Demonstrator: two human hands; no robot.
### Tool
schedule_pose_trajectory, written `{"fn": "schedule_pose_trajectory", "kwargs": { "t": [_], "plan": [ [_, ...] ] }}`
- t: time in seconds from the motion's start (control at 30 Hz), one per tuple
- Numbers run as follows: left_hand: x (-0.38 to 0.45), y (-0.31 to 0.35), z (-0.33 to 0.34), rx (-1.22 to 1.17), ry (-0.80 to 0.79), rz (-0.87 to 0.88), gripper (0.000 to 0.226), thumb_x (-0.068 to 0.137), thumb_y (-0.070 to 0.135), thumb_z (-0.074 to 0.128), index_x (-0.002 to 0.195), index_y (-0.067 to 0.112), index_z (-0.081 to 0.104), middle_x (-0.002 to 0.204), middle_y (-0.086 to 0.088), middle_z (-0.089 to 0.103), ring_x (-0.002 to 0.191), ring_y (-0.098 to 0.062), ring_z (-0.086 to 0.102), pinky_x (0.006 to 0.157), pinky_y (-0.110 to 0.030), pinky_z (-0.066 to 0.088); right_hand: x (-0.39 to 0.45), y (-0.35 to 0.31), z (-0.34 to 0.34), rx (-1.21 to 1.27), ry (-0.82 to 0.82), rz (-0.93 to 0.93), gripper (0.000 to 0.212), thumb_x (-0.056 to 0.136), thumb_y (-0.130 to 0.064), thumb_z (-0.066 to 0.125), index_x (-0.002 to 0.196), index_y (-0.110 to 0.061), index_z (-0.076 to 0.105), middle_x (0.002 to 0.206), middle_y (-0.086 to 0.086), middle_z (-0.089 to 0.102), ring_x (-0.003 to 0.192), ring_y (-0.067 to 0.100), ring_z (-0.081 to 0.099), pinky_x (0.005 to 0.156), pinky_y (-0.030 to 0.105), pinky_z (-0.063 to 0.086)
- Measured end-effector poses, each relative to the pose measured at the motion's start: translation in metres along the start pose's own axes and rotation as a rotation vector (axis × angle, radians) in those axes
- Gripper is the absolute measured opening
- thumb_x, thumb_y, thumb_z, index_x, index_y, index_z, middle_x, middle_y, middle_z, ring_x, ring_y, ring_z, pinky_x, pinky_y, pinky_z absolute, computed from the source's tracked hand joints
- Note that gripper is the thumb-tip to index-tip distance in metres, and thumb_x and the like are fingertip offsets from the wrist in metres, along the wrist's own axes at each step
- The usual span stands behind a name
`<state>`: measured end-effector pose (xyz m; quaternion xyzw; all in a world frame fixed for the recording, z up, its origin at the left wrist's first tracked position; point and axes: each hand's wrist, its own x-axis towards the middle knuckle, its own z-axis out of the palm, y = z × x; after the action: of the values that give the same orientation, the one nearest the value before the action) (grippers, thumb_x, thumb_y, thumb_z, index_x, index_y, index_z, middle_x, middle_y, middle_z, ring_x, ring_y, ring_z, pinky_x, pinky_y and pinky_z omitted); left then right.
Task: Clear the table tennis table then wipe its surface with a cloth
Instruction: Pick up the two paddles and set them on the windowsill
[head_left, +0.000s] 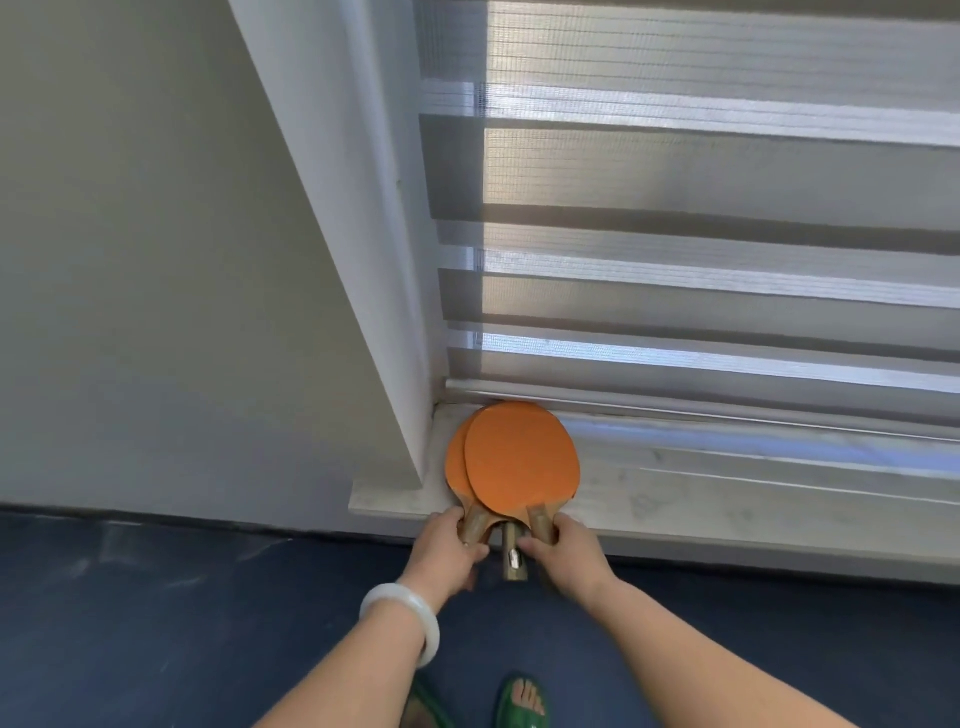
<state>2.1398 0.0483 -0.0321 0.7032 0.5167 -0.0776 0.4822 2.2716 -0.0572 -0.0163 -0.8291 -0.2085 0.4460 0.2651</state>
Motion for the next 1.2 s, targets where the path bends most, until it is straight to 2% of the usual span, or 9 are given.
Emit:
{"fn": "schedule_pose_trajectory", "kwargs": {
  "t": [0.13,0.33,0.5,0.63,0.9,1.0,1.07,1.13,1.2],
  "plan": [
    [-0.003,-0.003,0.001,0.0,0.019,-0.014,0.039,0.088,0.023,0.068,0.125,0.018,0.056,0.124,-0.003,0.057,0.109,-0.019,0.056,0.088,-0.027,0.045,-0.002,0.0,0.007,-0.009,-0.007,0.002,0.019,0.089,-0.026,0.068,0.101,-0.016,0.056,0.092,-0.002,0.061,0.088,0.015,0.056,0.073,0.025,0.04],
    [-0.003,-0.002,0.002,0.009,0.028,-0.025,0.048,0.087,0.027,0.071,0.131,0.018,0.054,0.129,-0.002,0.056,0.113,-0.02,0.056,0.094,-0.032,0.048,-0.003,-0.006,0.014,-0.071,-0.034,-0.016,0.022,0.09,-0.034,0.067,0.1,-0.019,0.054,0.093,-0.002,0.061,0.087,0.015,0.057,0.072,0.024,0.041],
    [-0.003,-0.005,0.0,0.007,-0.006,-0.026,0.058,0.084,0.026,0.074,0.137,0.019,0.05,0.127,-0.003,0.056,0.11,-0.018,0.055,0.082,-0.025,0.045,-0.001,-0.005,0.013,-0.122,-0.014,-0.011,0.026,0.089,-0.036,0.067,0.104,-0.018,0.056,0.099,0.002,0.065,0.093,0.019,0.061,0.077,0.028,0.048],
    [-0.005,-0.01,-0.003,0.012,-0.004,-0.041,0.071,0.081,0.029,0.077,0.143,0.021,0.044,0.128,-0.004,0.055,0.112,-0.02,0.055,0.096,-0.033,0.048,-0.002,-0.005,0.013,-0.108,-0.015,-0.016,0.026,0.089,-0.035,0.067,0.105,-0.017,0.057,0.095,0.0,0.063,0.088,0.017,0.059,0.074,0.027,0.045],
    [-0.007,-0.01,-0.001,-0.011,0.016,-0.025,0.065,0.084,0.026,0.074,0.141,0.024,0.045,0.12,-0.003,0.056,0.104,-0.018,0.056,0.086,-0.028,0.048,-0.004,-0.003,0.015,-0.136,-0.018,-0.025,0.031,0.089,-0.035,0.067,0.111,-0.015,0.058,0.102,0.003,0.066,0.093,0.019,0.062,0.081,0.031,0.051],
    [-0.009,-0.011,-0.002,-0.021,0.021,-0.017,0.06,0.085,0.025,0.073,0.139,0.026,0.047,0.105,0.003,0.056,0.094,-0.014,0.056,0.079,-0.025,0.045,-0.006,-0.003,0.014,-0.154,-0.029,-0.037,0.03,0.089,-0.036,0.067,0.109,-0.016,0.057,0.1,0.002,0.065,0.092,0.019,0.062,0.079,0.029,0.049],
    [-0.011,-0.013,-0.005,-0.016,0.028,-0.014,0.056,0.085,0.024,0.072,0.137,0.027,0.049,0.098,0.006,0.054,0.09,-0.012,0.056,0.08,-0.026,0.047,-0.009,-0.003,0.011,-0.164,-0.04,-0.046,0.03,0.089,-0.037,0.067,0.108,-0.016,0.057,0.099,0.001,0.065,0.092,0.019,0.062,0.08,0.029,0.049],
    [-0.013,-0.013,-0.008,-0.004,0.039,-0.011,0.053,0.086,0.025,0.071,0.135,0.027,0.05,0.099,0.004,0.054,0.093,-0.013,0.056,0.085,-0.029,0.049,-0.012,-0.002,0.009,-0.201,-0.048,-0.066,0.028,0.09,-0.039,0.065,0.104,-0.016,0.056,0.097,0.001,0.065,0.092,0.019,0.061,0.081,0.031,0.049],
    [-0.014,-0.011,-0.012,-0.017,0.057,-0.011,0.05,0.087,0.026,0.071,0.133,0.027,0.052,0.099,0.004,0.053,0.093,-0.014,0.056,0.084,-0.028,0.049,-0.015,-0.001,0.005,-0.291,-0.058,-0.102,0.022,0.095,-0.04,0.058,0.092,-0.02,0.05,0.084,-0.004,0.058,0.084,0.018,0.056,0.074,0.029,0.044]
  ]
}}
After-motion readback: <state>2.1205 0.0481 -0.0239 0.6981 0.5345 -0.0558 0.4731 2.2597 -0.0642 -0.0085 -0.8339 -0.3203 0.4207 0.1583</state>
